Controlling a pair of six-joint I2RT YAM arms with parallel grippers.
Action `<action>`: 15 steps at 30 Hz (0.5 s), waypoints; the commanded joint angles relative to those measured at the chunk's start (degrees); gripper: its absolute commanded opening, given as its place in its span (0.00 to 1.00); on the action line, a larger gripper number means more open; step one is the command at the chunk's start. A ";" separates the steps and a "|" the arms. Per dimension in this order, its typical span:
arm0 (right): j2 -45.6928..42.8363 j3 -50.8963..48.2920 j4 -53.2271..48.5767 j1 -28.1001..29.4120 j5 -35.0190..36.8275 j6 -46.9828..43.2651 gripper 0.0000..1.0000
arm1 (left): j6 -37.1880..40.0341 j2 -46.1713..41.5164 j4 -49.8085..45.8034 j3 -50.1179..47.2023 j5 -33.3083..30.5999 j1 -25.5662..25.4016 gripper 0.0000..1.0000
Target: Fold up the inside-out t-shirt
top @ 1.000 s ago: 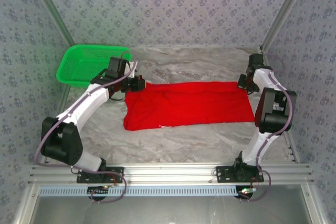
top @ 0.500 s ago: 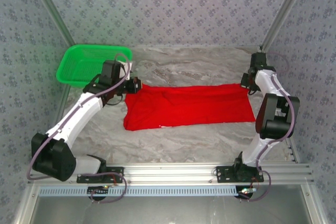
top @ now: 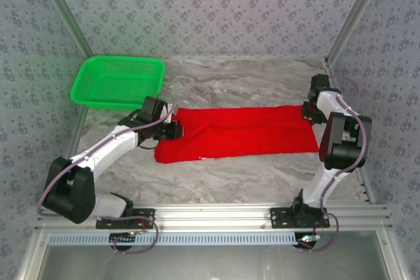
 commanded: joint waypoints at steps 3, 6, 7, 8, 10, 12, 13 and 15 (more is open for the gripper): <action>-5.41 -2.05 0.16 0.17 1.81 1.20 0.37 | -0.40 -2.16 0.51 -1.65 1.00 -0.71 0.00; -8.45 -2.73 0.81 1.60 -2.13 1.49 0.41 | -0.56 -2.06 0.33 -2.86 1.23 -1.19 0.00; -9.24 -2.73 2.46 2.30 -3.85 1.62 0.42 | -0.65 -1.98 0.39 -3.41 1.39 -1.51 0.00; -9.85 -4.18 2.72 3.04 -5.01 1.63 0.43 | -0.66 -1.97 0.57 -4.06 1.54 -1.92 0.00; -10.18 -4.49 2.75 5.56 -6.62 1.23 0.44 | -0.35 -1.55 1.27 -5.22 1.97 -2.80 0.00; -10.00 -4.09 3.01 9.02 -8.45 -0.17 0.45 | -0.54 -0.66 1.14 -6.17 1.34 -3.77 0.00; -9.80 -3.76 3.01 11.18 -9.78 -1.07 0.45 | -0.95 0.10 0.62 -6.57 1.00 -3.88 0.00; -9.48 -3.71 3.39 15.05 -11.54 -2.28 0.46 | -1.44 1.40 -0.16 -7.39 2.08 -4.14 0.02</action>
